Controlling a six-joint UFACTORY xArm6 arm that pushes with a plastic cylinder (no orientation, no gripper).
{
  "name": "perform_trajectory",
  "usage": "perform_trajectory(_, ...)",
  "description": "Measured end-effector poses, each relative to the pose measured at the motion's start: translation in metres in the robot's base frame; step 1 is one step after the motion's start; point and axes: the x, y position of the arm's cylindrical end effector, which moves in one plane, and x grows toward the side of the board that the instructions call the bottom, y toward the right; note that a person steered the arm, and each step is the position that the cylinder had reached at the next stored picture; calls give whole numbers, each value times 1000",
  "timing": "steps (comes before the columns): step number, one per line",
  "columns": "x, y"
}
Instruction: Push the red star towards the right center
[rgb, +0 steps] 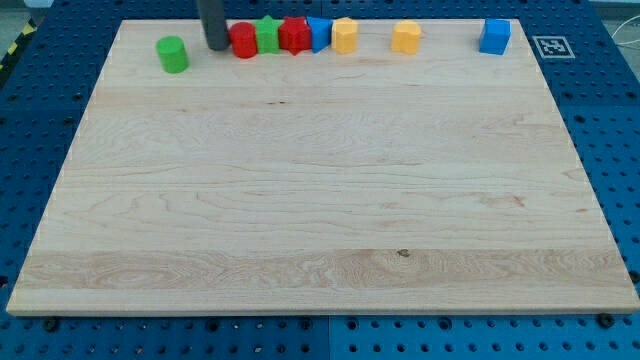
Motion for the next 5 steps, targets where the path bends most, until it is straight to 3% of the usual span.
perform_trajectory(2,-34,-34)
perform_trajectory(3,-51,-21)
perform_trajectory(5,-43,74)
